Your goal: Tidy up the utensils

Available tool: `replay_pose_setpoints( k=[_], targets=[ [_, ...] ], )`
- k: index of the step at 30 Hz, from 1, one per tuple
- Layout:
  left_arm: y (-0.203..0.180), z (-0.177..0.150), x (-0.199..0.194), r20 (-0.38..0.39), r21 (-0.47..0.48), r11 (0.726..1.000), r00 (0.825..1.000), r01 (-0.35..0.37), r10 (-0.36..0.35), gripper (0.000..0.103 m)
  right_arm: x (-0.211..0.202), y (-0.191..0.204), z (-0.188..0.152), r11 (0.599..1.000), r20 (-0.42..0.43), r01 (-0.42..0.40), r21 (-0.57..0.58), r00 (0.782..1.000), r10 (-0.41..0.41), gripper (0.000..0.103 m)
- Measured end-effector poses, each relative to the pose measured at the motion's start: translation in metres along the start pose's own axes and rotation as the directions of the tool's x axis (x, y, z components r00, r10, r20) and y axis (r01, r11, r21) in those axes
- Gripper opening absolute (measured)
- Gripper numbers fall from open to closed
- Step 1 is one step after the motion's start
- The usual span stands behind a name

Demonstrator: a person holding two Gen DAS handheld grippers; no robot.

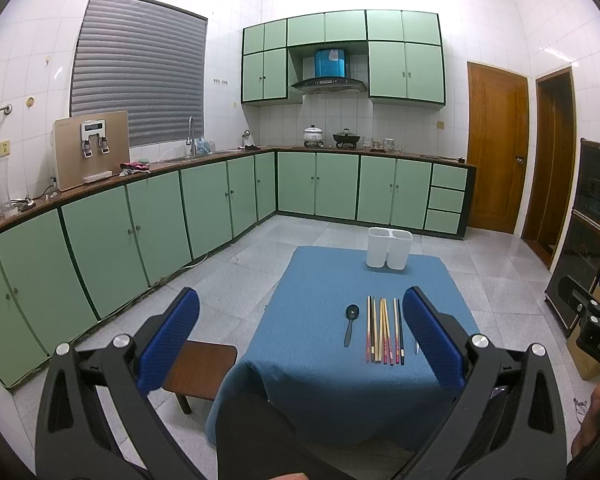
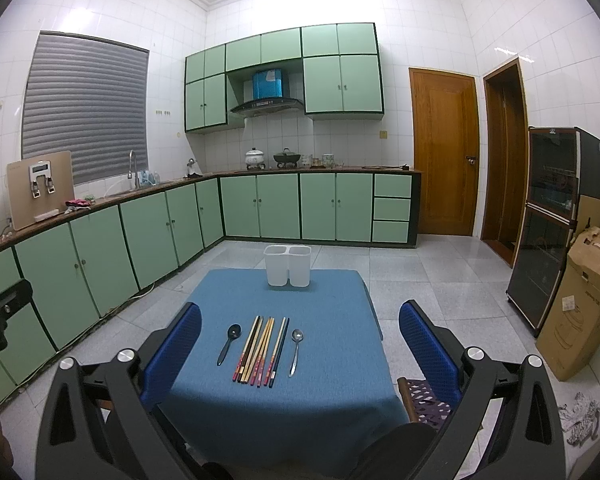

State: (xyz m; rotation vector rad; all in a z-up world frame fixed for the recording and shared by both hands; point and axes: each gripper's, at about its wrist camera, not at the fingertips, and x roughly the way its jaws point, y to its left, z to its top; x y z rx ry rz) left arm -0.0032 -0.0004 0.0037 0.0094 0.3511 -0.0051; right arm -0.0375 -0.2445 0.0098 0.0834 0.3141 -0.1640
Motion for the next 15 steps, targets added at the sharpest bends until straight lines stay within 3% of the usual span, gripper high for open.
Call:
replay_pose_setpoints(
  k=[15],
  targets=[
    [0.0015, -0.0063, 0.0098, -0.008, 0.000, 1.000, 1.000, 0.018, -0.018, 0.098, 0.0099, 0.0002, -0.0049, 1.000, -0.008, 0.012, 0.003, 1.000, -0.012, 0.097]
  ],
)
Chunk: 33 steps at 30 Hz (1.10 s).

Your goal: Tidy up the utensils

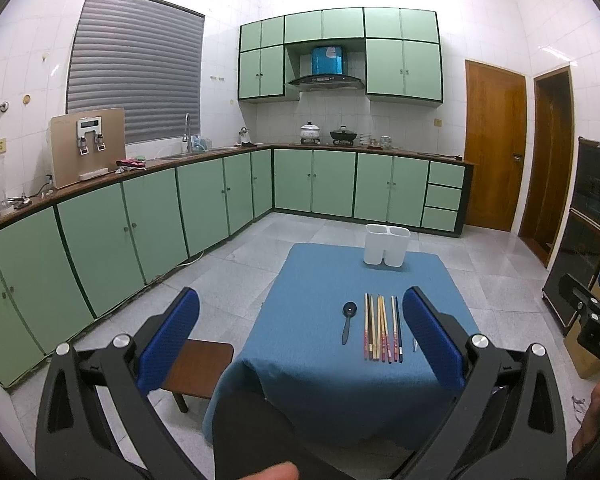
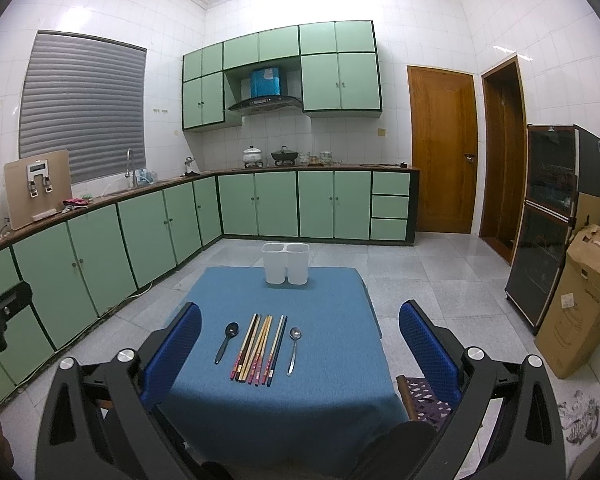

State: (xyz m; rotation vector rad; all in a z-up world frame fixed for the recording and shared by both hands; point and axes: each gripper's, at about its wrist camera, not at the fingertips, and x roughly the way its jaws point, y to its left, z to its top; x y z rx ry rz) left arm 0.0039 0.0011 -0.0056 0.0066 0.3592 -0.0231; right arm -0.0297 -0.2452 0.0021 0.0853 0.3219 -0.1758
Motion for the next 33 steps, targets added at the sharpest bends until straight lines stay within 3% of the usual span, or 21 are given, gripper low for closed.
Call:
replay_pose_setpoints(
  k=[7, 9, 11, 12, 15, 20, 26, 33],
  targets=[
    [-0.004, -0.018, 0.045, -0.013, 0.049, 0.999, 1.000, -0.001, 0.002, 0.098, 0.046, -0.006, -0.023, 1.000, -0.063, 0.021, -0.009, 0.998, -0.022, 0.097],
    [-0.002, -0.027, 0.070, -0.055, 0.039, 0.998, 0.997, 0.053, -0.050, 0.098, 0.070, -0.010, -0.034, 1.000, -0.102, 0.022, 0.004, 0.995, -0.021, 0.097],
    [0.005, -0.037, 0.100, -0.129, -0.026, 0.989, 0.980, 0.146, -0.148, 0.098, 0.089, -0.013, -0.043, 1.000, -0.130, 0.020, 0.014, 0.991, -0.018, 0.097],
    [0.006, -0.042, 0.116, -0.162, -0.046, 0.988, 0.975, 0.147, -0.153, 0.098, 0.105, -0.014, -0.051, 1.000, -0.154, 0.010, 0.020, 0.988, -0.007, 0.097],
    [0.002, -0.054, 0.155, -0.214, -0.012, 0.994, 0.970, 0.113, -0.113, 0.098, 0.143, -0.011, -0.069, 1.000, -0.216, -0.009, 0.012, 0.976, 0.012, 0.084],
    [0.000, -0.073, 0.217, -0.297, -0.010, 0.990, 0.945, 0.138, -0.134, 0.098, 0.215, -0.005, -0.105, 0.997, -0.345, -0.070, 0.026, 0.936, 0.075, 0.059],
    [-0.016, -0.097, 0.284, -0.349, 0.034, 0.981, 0.922, 0.193, -0.169, 0.098, 0.283, -0.002, -0.153, 0.993, -0.404, -0.096, 0.066, 0.907, 0.114, 0.039],
    [-0.027, -0.128, 0.344, -0.416, 0.052, 0.974, 0.892, 0.219, -0.178, 0.098, 0.336, 0.006, -0.191, 0.991, -0.439, -0.104, 0.087, 0.889, 0.131, 0.029]
  ],
)
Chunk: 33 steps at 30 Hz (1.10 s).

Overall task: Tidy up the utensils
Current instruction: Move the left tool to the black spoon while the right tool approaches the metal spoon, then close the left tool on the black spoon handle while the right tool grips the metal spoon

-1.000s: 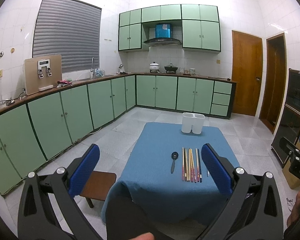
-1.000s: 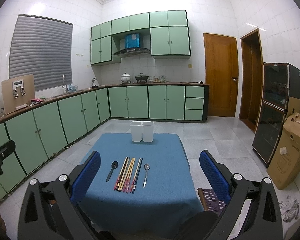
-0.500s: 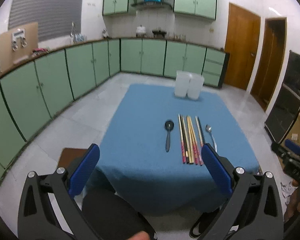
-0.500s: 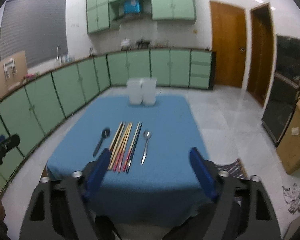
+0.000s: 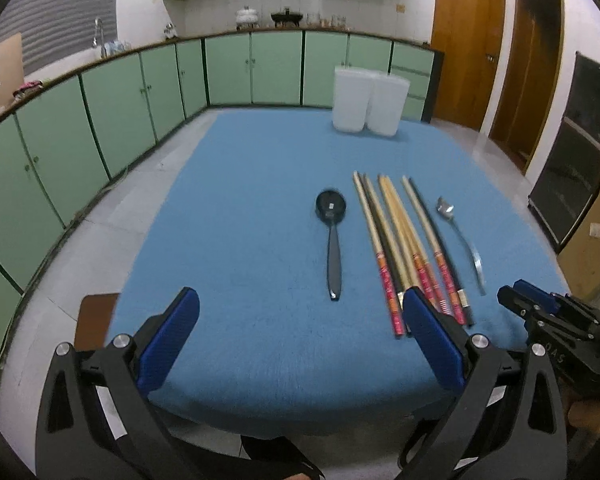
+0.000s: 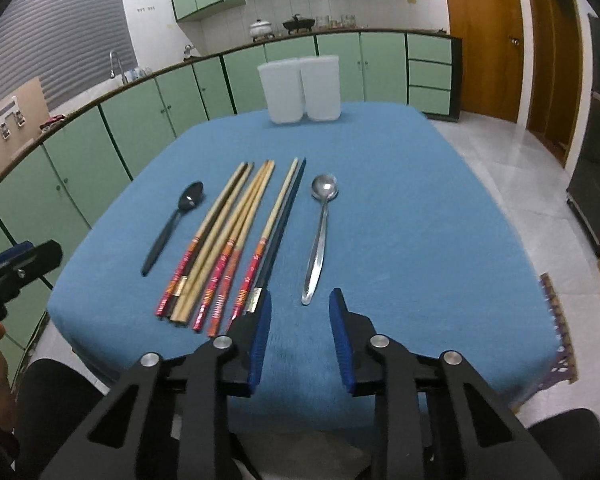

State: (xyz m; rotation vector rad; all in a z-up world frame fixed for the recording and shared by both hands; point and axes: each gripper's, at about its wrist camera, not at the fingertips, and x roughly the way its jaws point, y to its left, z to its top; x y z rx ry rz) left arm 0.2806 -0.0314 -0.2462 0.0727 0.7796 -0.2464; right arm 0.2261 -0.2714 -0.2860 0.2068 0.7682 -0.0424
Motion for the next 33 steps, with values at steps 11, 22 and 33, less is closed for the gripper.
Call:
replay_pose_setpoints(
  k=[11, 22, 33],
  targets=[
    [-0.003, -0.006, 0.066, -0.082, 0.030, 0.999, 0.996, -0.043, 0.045, 0.090, 0.031, -0.005, 0.009, 1.000, 0.013, -0.001, 0.002, 1.000, 0.001, 0.026],
    [-0.022, -0.007, 0.079, -0.029, 0.072, 0.997, 0.999, -0.011, 0.014, 0.062, 0.035, -0.010, 0.009, 0.998, 0.051, 0.015, -0.061, 0.999, -0.012, 0.013],
    [-0.028, -0.009, 0.081, 0.003, 0.071, 0.997, 1.000, 0.007, -0.007, 0.033, 0.034, -0.010, 0.006, 0.998, 0.063, 0.005, -0.063, 0.998, -0.001, 0.014]
  ],
)
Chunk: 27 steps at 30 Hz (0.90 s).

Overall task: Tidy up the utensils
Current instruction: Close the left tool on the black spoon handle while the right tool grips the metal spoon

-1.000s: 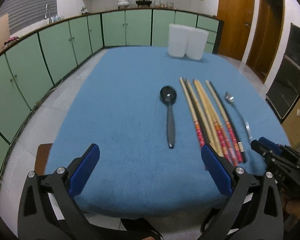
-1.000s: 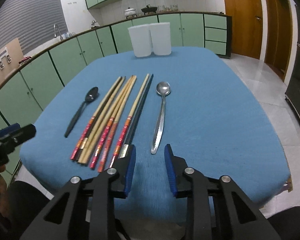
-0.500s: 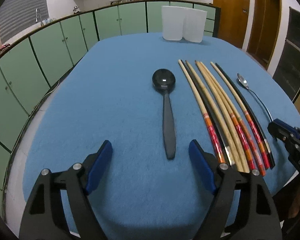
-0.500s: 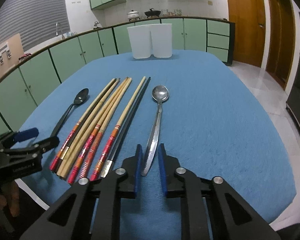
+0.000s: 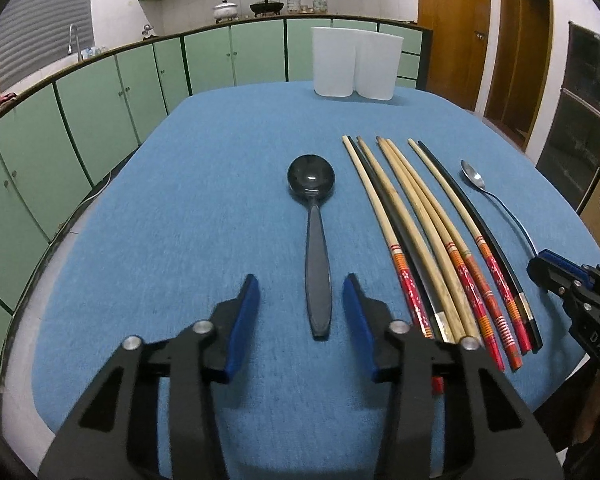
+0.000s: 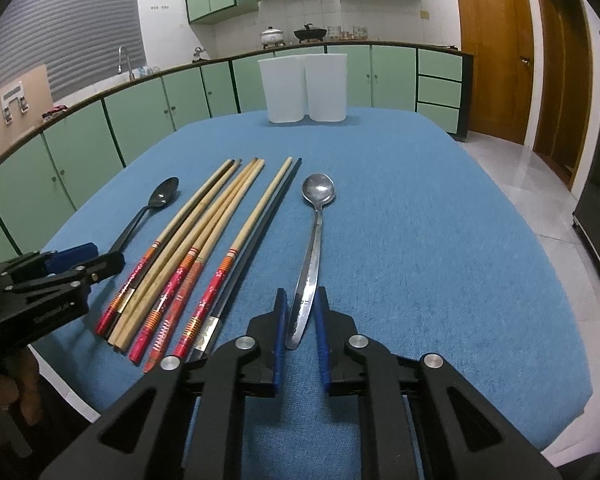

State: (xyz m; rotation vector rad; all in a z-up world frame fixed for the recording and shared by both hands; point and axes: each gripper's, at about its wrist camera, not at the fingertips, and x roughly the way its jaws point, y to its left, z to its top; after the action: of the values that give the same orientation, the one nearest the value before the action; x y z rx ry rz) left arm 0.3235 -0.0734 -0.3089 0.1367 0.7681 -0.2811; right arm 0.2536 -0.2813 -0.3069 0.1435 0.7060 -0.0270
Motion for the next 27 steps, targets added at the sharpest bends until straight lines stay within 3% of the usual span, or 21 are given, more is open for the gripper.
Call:
replay_pose_setpoints(
  k=[1, 2, 3, 9, 17, 27],
  targets=[
    [0.000, 0.002, 0.001, -0.001, 0.000, 1.000, 1.000, 0.005, -0.005, 0.028, 0.000, 0.000, 0.001, 1.000, -0.002, -0.002, 0.003, 1.000, 0.002, 0.014],
    [0.001, 0.002, 0.001, -0.004, -0.001, 1.000, 1.000, 0.018, -0.018, 0.014, 0.000, -0.001, 0.002, 1.000, -0.004, -0.005, 0.011, 1.000, 0.005, 0.013],
    [0.001, 0.003, 0.000, -0.007, -0.006, 1.000, 1.000, 0.025, -0.025, 0.012, -0.001, -0.002, 0.003, 1.000, -0.007, -0.007, 0.017, 1.000, 0.007, 0.013],
    [0.012, 0.014, -0.010, -0.010, -0.055, 0.997, 0.998, 0.059, -0.060, 0.012, -0.016, -0.005, 0.013, 0.999, 0.015, -0.019, 0.033, 1.000, 0.019, 0.010],
    [0.010, 0.036, -0.041, 0.030, -0.049, 0.997, 0.998, 0.054, -0.053, 0.012, -0.046, 0.000, 0.039, 0.998, 0.086, -0.053, 0.028, 0.995, 0.050, 0.010],
    [0.016, 0.027, -0.032, -0.082, -0.073, 0.995, 0.994, 0.072, -0.078, 0.014, -0.056, 0.003, 0.055, 0.998, 0.104, -0.066, 0.013, 0.993, 0.064, 0.009]
  ],
)
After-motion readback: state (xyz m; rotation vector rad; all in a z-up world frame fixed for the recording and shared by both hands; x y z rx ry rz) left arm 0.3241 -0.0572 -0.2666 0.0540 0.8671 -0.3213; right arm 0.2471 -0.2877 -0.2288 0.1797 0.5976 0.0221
